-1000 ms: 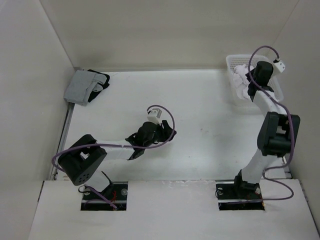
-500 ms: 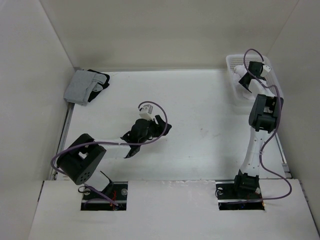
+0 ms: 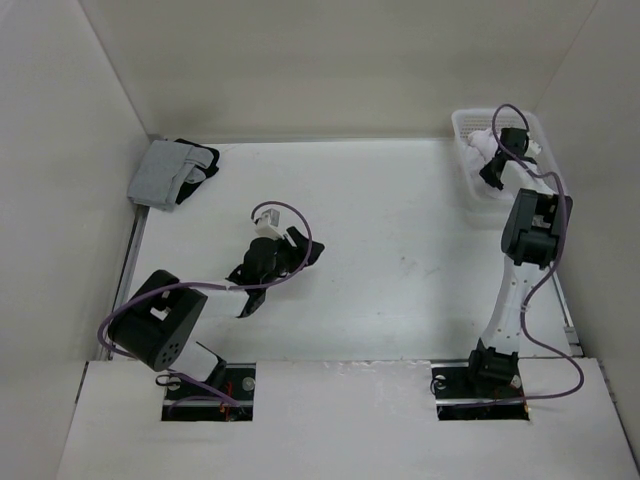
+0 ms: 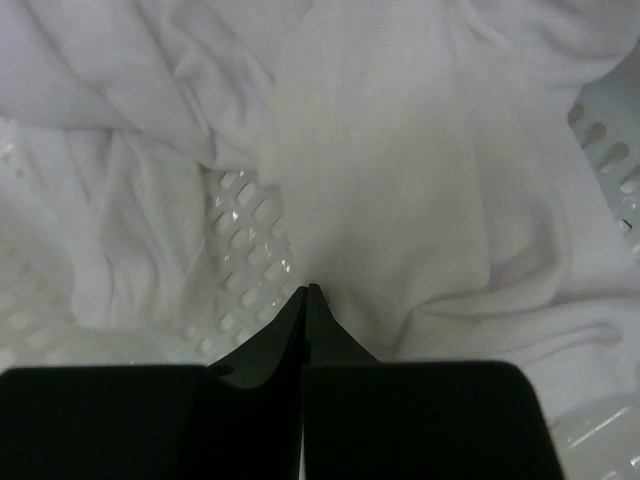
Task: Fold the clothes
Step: Grab the tank top from the pile
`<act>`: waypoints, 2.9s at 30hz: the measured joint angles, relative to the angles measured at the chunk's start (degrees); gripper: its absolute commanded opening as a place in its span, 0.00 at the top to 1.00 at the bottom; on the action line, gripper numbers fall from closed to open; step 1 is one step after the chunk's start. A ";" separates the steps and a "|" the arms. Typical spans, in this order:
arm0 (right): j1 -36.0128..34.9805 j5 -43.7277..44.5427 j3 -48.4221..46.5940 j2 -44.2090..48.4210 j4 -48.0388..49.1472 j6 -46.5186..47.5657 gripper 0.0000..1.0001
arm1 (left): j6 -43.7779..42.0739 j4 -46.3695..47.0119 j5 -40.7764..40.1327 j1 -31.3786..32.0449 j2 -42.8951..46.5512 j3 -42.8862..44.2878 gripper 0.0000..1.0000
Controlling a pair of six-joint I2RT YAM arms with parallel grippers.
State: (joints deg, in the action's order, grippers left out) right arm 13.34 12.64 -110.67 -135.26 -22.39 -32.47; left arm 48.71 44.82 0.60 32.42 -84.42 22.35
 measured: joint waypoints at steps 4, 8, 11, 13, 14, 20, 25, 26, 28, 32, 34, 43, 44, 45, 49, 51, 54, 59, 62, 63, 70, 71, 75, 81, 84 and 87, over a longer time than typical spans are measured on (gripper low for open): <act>0.00 -1.31 9.51 10.49 4.44 -1.38 1.00 | 0.44 0.35 0.17 0.00 0.00 0.00 0.46; -0.26 -2.60 10.45 25.20 11.87 -1.64 1.00 | 1.07 1.16 0.59 0.00 -0.02 0.00 0.46; -0.98 -3.26 10.73 35.74 17.38 -1.62 1.00 | 1.29 1.60 0.96 0.00 0.00 0.00 0.46; -1.90 -3.48 10.80 40.68 19.69 -1.38 0.98 | 1.31 1.81 1.05 0.00 0.00 0.00 0.46; -2.27 -3.48 10.80 42.03 20.57 -1.16 0.94 | 1.31 1.86 1.09 0.00 0.00 0.00 0.46; -1.09 -3.50 11.67 33.64 21.62 0.20 0.62 | 1.68 2.14 1.25 -0.02 0.00 -0.04 0.45; 3.26 -4.17 10.75 15.69 16.39 1.40 0.43 | 1.70 2.16 1.38 -0.04 0.00 -0.20 0.45; 3.78 -4.22 10.16 13.35 14.97 1.46 0.41 | 1.70 2.16 1.40 -0.04 -0.02 -0.22 0.45; 4.85 -4.35 6.43 8.07 11.15 2.16 0.36 | 1.77 2.38 1.42 -0.15 -0.20 -0.22 0.45; 5.77 -4.76 -5.84 -1.84 3.96 3.32 0.33 | 2.21 2.91 1.66 -0.44 -0.90 -0.22 0.45; 5.68 -5.22 -9.97 -4.92 2.40 3.58 0.45 | 2.51 3.08 1.73 -0.74 -1.33 -0.22 0.45; 5.27 -6.58 -19.78 -9.20 -9.09 3.54 0.54 | 5.81 6.95 4.79 -5.38 -1.57 -2.16 0.45; 5.27 -6.97 -21.03 -9.62 -10.78 4.07 0.62 | 6.29 7.43 5.18 -6.03 -1.57 -2.56 0.45; 5.27 -7.21 -22.05 -10.01 -12.17 4.33 0.69 | 6.75 7.82 5.53 -6.75 -1.57 -2.93 0.45; 5.11 -8.44 -25.92 -11.76 -18.25 6.29 0.83 | 8.35 9.49 6.64 -8.66 -1.57 -4.15 0.45; 4.94 -8.96 -26.12 -11.80 -20.24 6.84 0.90 | 8.81 9.97 6.99 -9.11 -1.57 -4.48 0.45; 4.72 -9.68 -26.21 -11.80 -22.18 7.34 1.00 | 9.05 10.29 7.23 -9.44 -1.51 -4.74 0.45; 4.57 -10.27 -20.24 -9.31 -17.81 6.71 1.00 | 9.16 10.38 7.39 -9.64 -1.44 -4.76 0.45; 4.59 -11.65 -8.13 -2.14 -10.34 4.90 1.00 | 9.16 10.56 7.37 -9.64 -1.44 -4.76 0.45; 4.59 -12.46 -4.59 0.85 -8.74 3.85 1.00 | 9.16 10.64 7.39 -9.62 -1.44 -4.76 0.45; 4.57 -17.16 5.60 21.68 3.52 -2.19 1.00 | 9.16 11.17 7.39 -9.38 -1.55 -4.76 0.45; 4.57 -17.73 6.56 25.38 5.27 -2.95 1.00 | 9.16 11.23 7.39 -9.35 -1.55 -4.76 0.45; 4.44 -19.41 9.60 37.92 11.80 -6.03 1.00 | 9.14 11.58 7.39 -9.03 -1.55 -4.76 0.45; -2.97 -21.94 11.72 50.42 17.14 -9.31 0.99 | 9.03 11.54 7.30 -9.05 -1.18 -4.83 0.46; -9.27 -23.96 8.79 52.11 16.90 -9.94 0.99 | 8.90 11.56 7.15 -9.18 0.24 -5.44 0.46; -13.94 -25.75 2.64 51.71 15.89 -10.71 0.98 | 8.76 11.45 6.86 -9.70 1.99 -5.77 0.46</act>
State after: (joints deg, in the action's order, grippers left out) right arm -0.60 -13.10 -108.03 -83.55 -6.50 -43.18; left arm 57.47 56.27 7.46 22.72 -82.43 16.58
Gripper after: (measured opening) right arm 0.012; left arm 0.545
